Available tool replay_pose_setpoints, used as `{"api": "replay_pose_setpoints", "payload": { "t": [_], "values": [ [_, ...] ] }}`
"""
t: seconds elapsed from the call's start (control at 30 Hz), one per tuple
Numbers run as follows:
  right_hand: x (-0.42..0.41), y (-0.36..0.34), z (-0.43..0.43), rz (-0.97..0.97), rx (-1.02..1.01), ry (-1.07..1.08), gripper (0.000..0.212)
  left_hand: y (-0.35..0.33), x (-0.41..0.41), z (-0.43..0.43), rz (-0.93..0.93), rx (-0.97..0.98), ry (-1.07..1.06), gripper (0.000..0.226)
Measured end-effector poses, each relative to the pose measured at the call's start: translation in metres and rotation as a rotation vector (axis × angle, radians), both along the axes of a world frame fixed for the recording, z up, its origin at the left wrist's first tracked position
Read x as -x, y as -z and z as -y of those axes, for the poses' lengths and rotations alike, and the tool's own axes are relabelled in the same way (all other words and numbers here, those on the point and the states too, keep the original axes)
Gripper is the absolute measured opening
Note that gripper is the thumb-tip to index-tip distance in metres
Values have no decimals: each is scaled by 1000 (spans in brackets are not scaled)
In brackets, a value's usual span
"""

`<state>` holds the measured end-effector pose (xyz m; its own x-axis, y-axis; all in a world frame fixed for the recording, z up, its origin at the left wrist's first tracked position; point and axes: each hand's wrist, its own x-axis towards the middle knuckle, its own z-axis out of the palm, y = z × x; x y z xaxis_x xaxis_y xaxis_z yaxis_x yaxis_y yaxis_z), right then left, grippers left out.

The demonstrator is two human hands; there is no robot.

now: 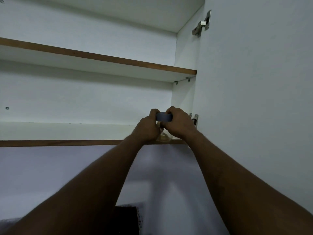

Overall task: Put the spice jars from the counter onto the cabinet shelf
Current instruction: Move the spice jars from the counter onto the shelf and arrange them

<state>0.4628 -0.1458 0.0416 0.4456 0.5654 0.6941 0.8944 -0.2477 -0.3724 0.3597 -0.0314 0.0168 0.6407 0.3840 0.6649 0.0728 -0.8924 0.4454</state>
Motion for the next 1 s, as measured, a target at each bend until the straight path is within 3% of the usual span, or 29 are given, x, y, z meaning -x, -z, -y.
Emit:
{"api": "replay_pose_setpoints", "payload": {
  "t": [0.17,0.27,0.47,0.6,0.7,0.83,1.0],
  "values": [
    [-27,2,-13,143,91,127,37,12,-36,-13,76,55,-35,75],
    [-41,4,-18,187,161,207,42,20,-52,-17,20,80,-89,87],
    [-61,5,-31,160,222,265,50,17,-82,-23,-157,133,-190,82],
    [-65,13,-37,162,196,282,65,21,-89,-27,-216,45,-217,87],
    [-58,22,-38,144,138,298,83,17,-90,-29,-278,95,-181,100],
    [-35,38,-30,221,-44,292,68,15,-68,-24,-179,150,-106,116],
    [17,81,-14,227,-229,141,38,49,-5,-11,165,-21,-146,46]
  ]
}}
